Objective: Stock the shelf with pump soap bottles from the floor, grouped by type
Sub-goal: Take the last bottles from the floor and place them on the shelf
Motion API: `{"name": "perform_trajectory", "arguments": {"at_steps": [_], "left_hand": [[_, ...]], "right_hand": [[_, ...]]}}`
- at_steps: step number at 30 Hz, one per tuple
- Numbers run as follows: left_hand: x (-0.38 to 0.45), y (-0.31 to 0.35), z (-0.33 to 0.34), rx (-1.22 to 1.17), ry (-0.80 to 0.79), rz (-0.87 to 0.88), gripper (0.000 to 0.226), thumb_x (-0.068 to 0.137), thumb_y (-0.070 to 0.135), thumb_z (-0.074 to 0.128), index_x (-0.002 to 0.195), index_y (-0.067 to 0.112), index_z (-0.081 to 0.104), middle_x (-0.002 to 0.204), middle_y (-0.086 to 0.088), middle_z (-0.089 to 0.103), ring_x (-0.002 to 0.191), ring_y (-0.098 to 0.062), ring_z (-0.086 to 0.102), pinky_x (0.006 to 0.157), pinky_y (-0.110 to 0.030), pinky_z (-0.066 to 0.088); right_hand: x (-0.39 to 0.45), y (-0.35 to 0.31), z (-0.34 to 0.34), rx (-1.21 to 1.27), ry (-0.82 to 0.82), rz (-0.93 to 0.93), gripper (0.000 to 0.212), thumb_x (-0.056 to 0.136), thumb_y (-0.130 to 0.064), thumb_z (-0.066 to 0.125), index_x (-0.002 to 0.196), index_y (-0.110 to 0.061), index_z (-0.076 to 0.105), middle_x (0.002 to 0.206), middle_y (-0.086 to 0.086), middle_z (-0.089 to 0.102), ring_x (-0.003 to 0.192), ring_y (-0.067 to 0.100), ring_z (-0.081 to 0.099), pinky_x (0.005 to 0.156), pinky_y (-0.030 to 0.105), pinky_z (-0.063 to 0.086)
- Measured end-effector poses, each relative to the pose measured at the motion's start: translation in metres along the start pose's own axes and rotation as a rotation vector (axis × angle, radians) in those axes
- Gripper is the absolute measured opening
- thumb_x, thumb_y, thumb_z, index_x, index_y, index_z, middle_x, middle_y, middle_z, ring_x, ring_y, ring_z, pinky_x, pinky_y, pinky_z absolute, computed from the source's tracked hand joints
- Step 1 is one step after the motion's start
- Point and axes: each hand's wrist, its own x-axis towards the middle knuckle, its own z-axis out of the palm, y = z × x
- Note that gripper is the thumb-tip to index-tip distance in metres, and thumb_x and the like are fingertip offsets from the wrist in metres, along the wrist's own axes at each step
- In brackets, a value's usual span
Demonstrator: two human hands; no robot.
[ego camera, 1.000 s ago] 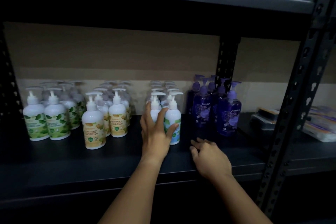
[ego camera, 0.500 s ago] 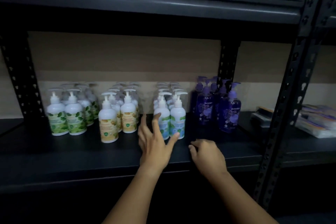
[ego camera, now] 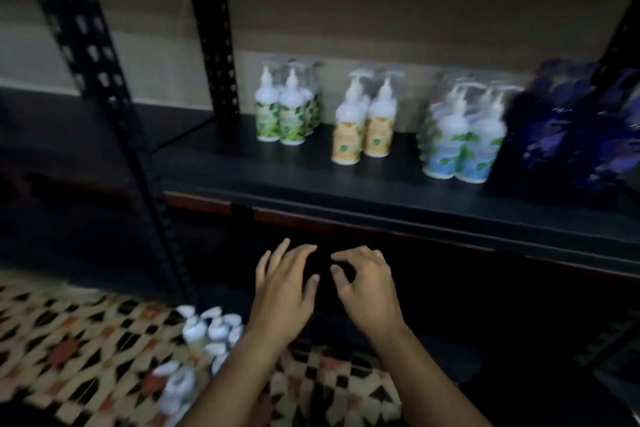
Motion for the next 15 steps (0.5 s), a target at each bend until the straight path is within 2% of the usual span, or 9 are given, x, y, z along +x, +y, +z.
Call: {"name": "perform_trajectory", "arguments": {"at_steps": [2, 4, 6, 9, 12, 14, 15], "left_hand": [[-0.017, -0.034, -0.003, 0.020, -0.059, -0.148, 0.045, 0.104, 0.031, 0.056, 0.149, 0.027, 0.048, 0.147, 0.009, 0.056, 0.152, -0.016, 0.032, 0.125, -0.037, 0.011], [-0.036, -0.073, -0.003, 0.053, -0.109, -0.296, 0.044, 0.102, 0.028, 0.059, 0.145, 0.027, 0.051, 0.137, 0.008, 0.062, 0.143, -0.017, 0.044, 0.123, -0.043, 0.021], [-0.058, -0.109, -0.002, 0.098, -0.150, -0.410, 0.044, 0.097, 0.027, 0.064, 0.140, 0.026, 0.056, 0.132, 0.005, 0.064, 0.133, -0.021, 0.053, 0.115, -0.047, 0.033], [-0.086, -0.147, 0.004, 0.108, -0.229, -0.546, 0.046, 0.089, 0.021, 0.065, 0.135, 0.027, 0.060, 0.126, -0.001, 0.068, 0.118, -0.028, 0.063, 0.102, -0.045, 0.048], [-0.108, -0.179, 0.022, 0.107, -0.308, -0.625, 0.049, 0.079, 0.030, 0.061, 0.127, 0.039, 0.053, 0.109, 0.001, 0.072, 0.105, -0.027, 0.068, 0.096, -0.050, 0.052], [-0.117, -0.195, 0.035, 0.113, -0.324, -0.631, 0.045, 0.077, 0.031, 0.064, 0.122, 0.031, 0.060, 0.105, -0.001, 0.072, 0.101, -0.028, 0.069, 0.089, -0.048, 0.055], [-0.118, -0.198, 0.040, 0.096, -0.313, -0.644, 0.044, 0.081, 0.030, 0.069, 0.124, 0.024, 0.063, 0.110, -0.004, 0.072, 0.104, -0.030, 0.069, 0.089, -0.046, 0.055]], "right_hand": [[-0.006, 0.004, 0.028, 0.030, -0.118, 0.067, 0.023, 0.099, -0.025, 0.065, 0.120, -0.021, 0.073, 0.115, -0.007, 0.066, 0.111, 0.010, 0.056, 0.090, 0.015, 0.042], [-0.009, 0.007, 0.059, 0.044, -0.242, 0.123, 0.025, 0.099, -0.022, 0.066, 0.122, -0.021, 0.072, 0.116, -0.005, 0.066, 0.113, 0.012, 0.058, 0.093, 0.022, 0.048], [-0.010, 0.010, 0.088, 0.065, -0.348, 0.176, 0.026, 0.098, -0.020, 0.067, 0.124, -0.018, 0.071, 0.118, -0.002, 0.066, 0.111, 0.013, 0.060, 0.094, 0.026, 0.052], [-0.013, 0.016, 0.130, 0.084, -0.438, 0.240, 0.029, 0.095, -0.016, 0.070, 0.125, -0.015, 0.071, 0.120, 0.002, 0.069, 0.108, 0.014, 0.064, 0.094, 0.026, 0.053], [-0.016, 0.023, 0.167, 0.099, -0.513, 0.325, 0.033, 0.091, -0.013, 0.075, 0.124, -0.013, 0.071, 0.118, 0.002, 0.071, 0.109, 0.015, 0.066, 0.096, 0.026, 0.053], [-0.018, 0.027, 0.191, 0.116, -0.534, 0.394, 0.034, 0.087, -0.011, 0.078, 0.120, -0.011, 0.072, 0.115, 0.003, 0.073, 0.108, 0.017, 0.068, 0.097, 0.028, 0.053], [-0.020, 0.029, 0.203, 0.128, -0.535, 0.422, 0.033, 0.085, -0.010, 0.080, 0.118, -0.010, 0.073, 0.113, 0.004, 0.074, 0.107, 0.018, 0.069, 0.096, 0.027, 0.053]]}}
